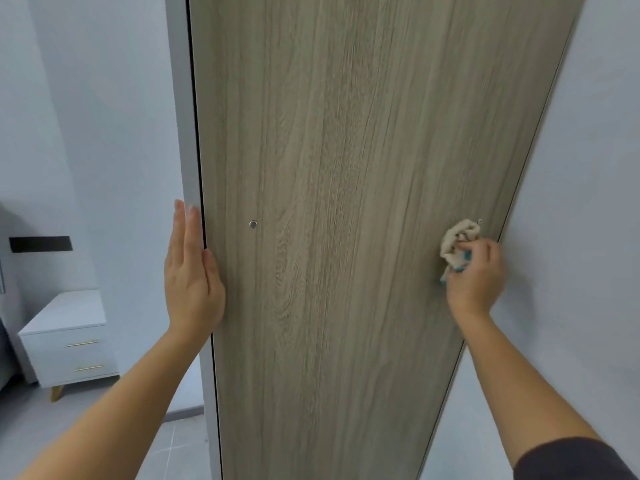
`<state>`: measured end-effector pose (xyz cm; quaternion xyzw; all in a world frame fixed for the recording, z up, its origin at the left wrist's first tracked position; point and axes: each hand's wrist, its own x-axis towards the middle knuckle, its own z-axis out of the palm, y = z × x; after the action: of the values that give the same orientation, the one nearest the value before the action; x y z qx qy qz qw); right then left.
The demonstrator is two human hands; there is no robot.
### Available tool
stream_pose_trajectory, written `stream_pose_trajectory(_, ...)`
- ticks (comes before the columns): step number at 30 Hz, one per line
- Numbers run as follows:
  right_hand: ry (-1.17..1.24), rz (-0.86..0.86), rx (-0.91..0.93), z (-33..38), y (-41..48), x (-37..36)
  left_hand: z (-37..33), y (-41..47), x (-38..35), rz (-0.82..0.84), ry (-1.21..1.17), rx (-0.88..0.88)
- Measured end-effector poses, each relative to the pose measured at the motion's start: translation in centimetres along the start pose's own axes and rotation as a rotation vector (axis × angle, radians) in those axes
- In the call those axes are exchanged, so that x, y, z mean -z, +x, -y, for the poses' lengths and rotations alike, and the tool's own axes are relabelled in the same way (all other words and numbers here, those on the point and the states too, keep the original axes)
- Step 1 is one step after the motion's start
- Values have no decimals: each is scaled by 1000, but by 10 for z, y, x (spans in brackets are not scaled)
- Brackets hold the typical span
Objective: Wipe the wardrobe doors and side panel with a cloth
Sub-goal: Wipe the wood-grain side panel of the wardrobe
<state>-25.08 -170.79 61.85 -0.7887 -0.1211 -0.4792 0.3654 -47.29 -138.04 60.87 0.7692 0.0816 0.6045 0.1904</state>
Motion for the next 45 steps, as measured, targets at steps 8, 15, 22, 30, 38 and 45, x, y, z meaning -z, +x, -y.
stream_pose_trajectory(8,-34,-140,-266,-31,20,-7,6,0,-7,-35,-10,-28)
stream_pose_trajectory(15,220,-159,-305,10,-29,-22,10,1,-1,16,-37,-48)
stream_pose_trajectory(22,416,-50,5,121,-124,-42,16,3,12,73,1,-87)
stream_pose_trajectory(30,364,172,464,190,-176,-54,22,7,26,116,7,-126)
stream_pose_trajectory(38,330,215,995,197,-182,-61,18,4,24,86,-4,-97)
stream_pose_trajectory(45,321,230,1302,169,-164,-63,15,-15,16,73,25,-51)
